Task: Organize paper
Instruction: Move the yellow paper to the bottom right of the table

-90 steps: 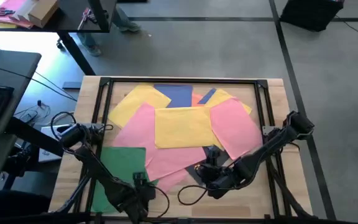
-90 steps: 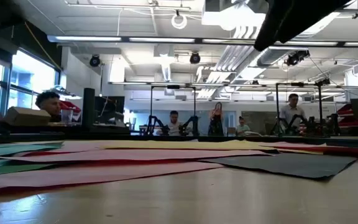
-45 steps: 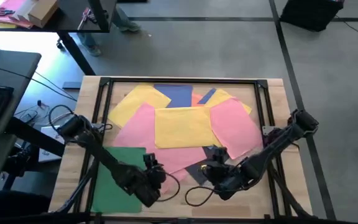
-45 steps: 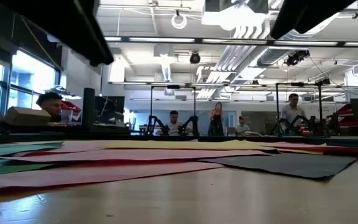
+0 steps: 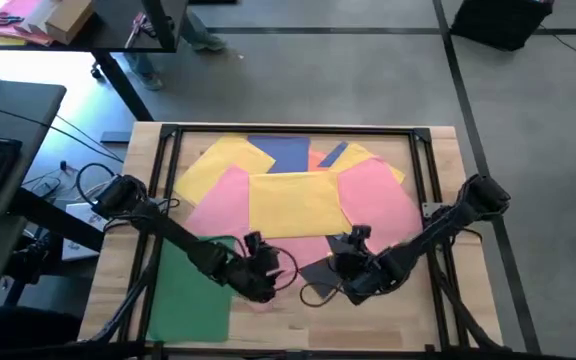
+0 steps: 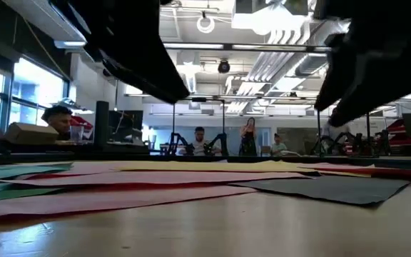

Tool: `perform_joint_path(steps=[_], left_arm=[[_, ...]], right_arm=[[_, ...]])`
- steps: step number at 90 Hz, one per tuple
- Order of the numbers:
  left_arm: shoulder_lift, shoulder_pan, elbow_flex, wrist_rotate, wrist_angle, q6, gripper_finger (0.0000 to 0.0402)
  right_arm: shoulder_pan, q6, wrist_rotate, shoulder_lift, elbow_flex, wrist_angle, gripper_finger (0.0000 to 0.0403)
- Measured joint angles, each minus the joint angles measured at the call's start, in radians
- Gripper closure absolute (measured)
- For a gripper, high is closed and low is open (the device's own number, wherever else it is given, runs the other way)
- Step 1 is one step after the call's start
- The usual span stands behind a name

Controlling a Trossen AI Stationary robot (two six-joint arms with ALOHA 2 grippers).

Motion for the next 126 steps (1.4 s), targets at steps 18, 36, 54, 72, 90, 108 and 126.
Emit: perform_joint_path(steps=[18,36,54,72,90,108,126], left_arm=[[-0.003,0.169,-0.047,0.111,-0.006,0.034,0.0172],[-0.015,0.339,-0.046,0.187,0.058,0.172,0.0179],[-0.010,0.474,-0.046,0.278,-0.025,0.284,0.0179],[-0.010,0.592,-0.106,0.363,0.038,0.304,0.0179],[-0.007,0.633,-0.198,0.443,0.138,0.302,0.0179],[-0.007,0.623,-0.241,0.447,0.214,0.309,0.0179],[-0.008,0.622,-0.259,0.447,0.230,0.312,0.0179]], right_arm=[[-0.080,-0.143,-0.027,0.000,-0.077,0.163,0.0147],[-0.175,-0.277,-0.104,0.000,-0.061,0.154,0.0147],[-0.272,-0.397,-0.225,0.014,-0.061,0.154,0.0147],[-0.341,-0.474,-0.268,0.014,-0.061,0.161,0.0147],[-0.376,-0.548,-0.330,0.014,-0.104,0.265,0.0147],[-0.410,-0.634,-0.292,0.015,-0.126,0.280,0.0147],[-0.428,-0.709,-0.363,0.015,-0.126,0.323,0.0146]])
